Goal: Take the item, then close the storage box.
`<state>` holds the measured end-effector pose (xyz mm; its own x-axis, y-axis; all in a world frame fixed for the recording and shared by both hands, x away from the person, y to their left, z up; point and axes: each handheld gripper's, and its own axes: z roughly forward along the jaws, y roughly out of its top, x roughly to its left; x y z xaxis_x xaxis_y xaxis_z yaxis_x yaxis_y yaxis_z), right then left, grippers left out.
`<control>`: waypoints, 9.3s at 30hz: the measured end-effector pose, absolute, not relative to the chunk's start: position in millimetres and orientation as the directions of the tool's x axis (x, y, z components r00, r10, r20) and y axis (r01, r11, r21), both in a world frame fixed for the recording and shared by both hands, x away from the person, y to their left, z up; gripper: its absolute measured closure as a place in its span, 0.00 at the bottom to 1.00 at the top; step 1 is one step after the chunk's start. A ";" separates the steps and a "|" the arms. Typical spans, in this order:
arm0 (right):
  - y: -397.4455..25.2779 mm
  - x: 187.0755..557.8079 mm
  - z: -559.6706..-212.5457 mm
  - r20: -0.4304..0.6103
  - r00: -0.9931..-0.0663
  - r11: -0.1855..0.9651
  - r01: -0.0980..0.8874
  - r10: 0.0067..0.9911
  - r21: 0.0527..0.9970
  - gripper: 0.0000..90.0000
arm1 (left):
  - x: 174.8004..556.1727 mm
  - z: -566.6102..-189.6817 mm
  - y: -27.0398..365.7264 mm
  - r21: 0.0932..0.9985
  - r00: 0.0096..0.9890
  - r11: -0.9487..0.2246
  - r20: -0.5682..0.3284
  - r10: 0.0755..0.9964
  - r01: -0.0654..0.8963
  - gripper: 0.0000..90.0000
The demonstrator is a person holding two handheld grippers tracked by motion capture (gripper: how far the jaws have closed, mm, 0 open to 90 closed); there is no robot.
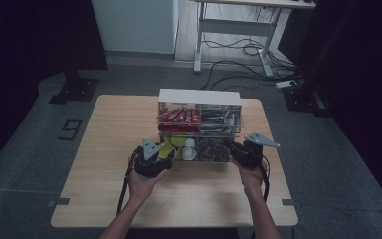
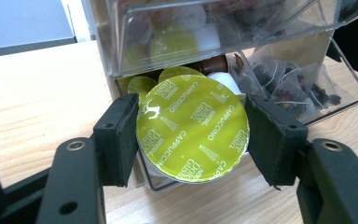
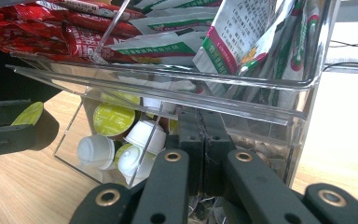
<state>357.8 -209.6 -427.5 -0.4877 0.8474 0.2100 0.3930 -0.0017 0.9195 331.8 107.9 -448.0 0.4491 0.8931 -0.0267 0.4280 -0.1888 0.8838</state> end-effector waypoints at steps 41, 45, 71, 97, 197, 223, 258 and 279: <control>-209.1 357.5 -427.1 0.204 -0.485 0.003 0.393 0.850 0.920 0.98 | 332.2 -457.6 153.2 0.862 0.377 -0.181 -0.012 0.926 0.473 0.42; -208.6 357.4 -426.6 0.202 -0.483 0.006 0.394 0.852 0.919 0.98 | 332.3 -458.7 158.2 0.860 0.366 -0.179 -0.010 0.930 0.478 0.42; -208.6 356.8 -427.6 0.205 -0.482 0.001 0.393 0.852 0.920 0.98 | 344.8 -502.8 182.5 0.785 0.300 -0.199 0.018 0.954 0.587 0.42; -208.8 356.8 -427.9 0.208 -0.484 -0.001 0.394 0.850 0.919 0.98 | 349.8 -525.7 183.2 0.721 0.296 -0.238 0.047 0.954 0.651 0.42; -218.4 323.7 -467.8 0.203 -0.491 0.008 0.395 0.847 0.919 0.97 | 280.5 -524.3 217.4 0.783 0.330 -0.099 -0.141 0.933 0.614 0.32; -222.1 323.4 -501.1 0.240 -0.452 -0.015 0.446 0.859 0.895 0.97 | 280.5 -527.0 218.4 0.777 0.329 -0.100 -0.143 0.934 0.622 0.32; -228.0 311.7 -517.7 0.201 -0.442 0.014 0.438 0.874 0.899 0.58 | 279.1 -526.2 218.2 0.779 0.334 -0.111 -0.132 0.933 0.617 0.33; -295.1 273.3 -540.1 0.156 -0.363 0.028 0.455 0.919 0.890 0.51 | 282.1 -532.5 213.2 0.757 0.352 -0.153 -0.107 0.930 0.636 0.33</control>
<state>273.3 -295.1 -540.1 -0.3630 0.9186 0.1560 0.4545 0.0284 0.8903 282.1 213.2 -532.5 0.3519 0.9299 -0.1069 0.6355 -0.1535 0.7567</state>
